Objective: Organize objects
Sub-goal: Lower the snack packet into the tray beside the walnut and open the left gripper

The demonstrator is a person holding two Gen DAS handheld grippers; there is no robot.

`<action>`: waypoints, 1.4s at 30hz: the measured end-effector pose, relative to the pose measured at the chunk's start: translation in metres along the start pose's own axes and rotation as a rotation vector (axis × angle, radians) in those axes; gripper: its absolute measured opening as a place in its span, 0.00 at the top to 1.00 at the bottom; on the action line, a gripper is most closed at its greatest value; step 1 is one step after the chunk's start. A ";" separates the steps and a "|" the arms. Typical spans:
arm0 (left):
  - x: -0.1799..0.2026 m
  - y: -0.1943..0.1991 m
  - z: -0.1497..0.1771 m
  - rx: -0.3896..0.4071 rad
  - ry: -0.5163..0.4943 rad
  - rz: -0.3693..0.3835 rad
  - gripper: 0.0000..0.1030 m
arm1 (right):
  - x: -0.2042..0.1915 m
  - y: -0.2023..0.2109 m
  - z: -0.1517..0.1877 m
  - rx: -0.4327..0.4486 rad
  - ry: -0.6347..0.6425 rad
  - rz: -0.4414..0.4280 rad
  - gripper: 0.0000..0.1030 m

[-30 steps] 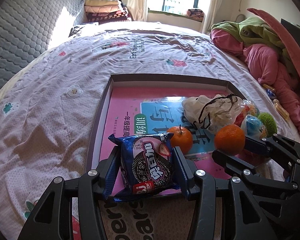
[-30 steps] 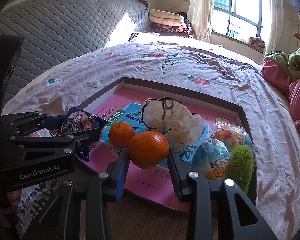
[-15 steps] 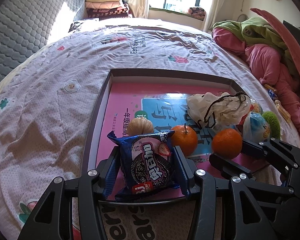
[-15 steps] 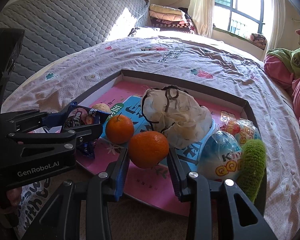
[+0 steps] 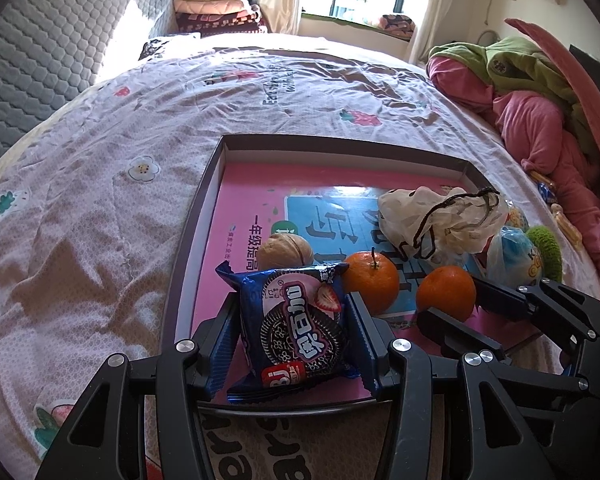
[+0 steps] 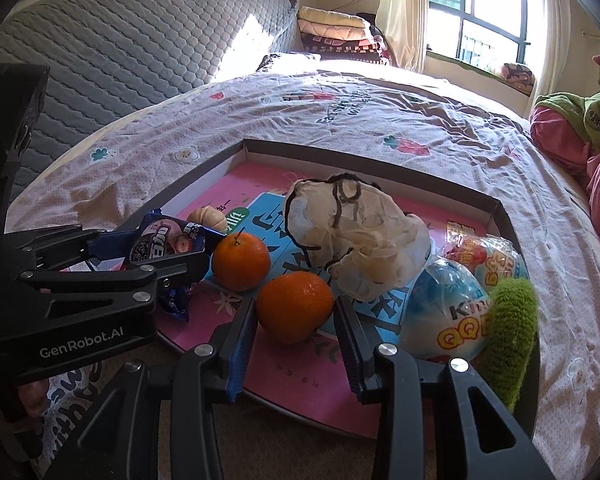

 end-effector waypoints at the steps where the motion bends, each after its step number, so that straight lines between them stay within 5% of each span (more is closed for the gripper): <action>1: 0.000 0.000 0.000 0.000 0.001 -0.001 0.48 | 0.000 0.000 0.000 -0.001 0.000 0.000 0.61; 31: 0.002 0.022 -0.010 0.028 0.010 -0.034 0.48 | 0.005 0.022 -0.008 0.050 -0.026 0.013 0.42; 42: 0.006 0.050 -0.011 0.056 0.017 -0.059 0.39 | 0.010 0.043 -0.016 0.100 -0.038 0.027 0.36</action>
Point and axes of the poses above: each gripper's, at about its wrist camera, not at the fingertips, and y roughly against the way its jaws point, x to its right, z to its underside, the point moved 6 cm from there along -y, roughly the way its jaws point, and after that the axes turned 3 degrees about -x, right-handed, at the moved point
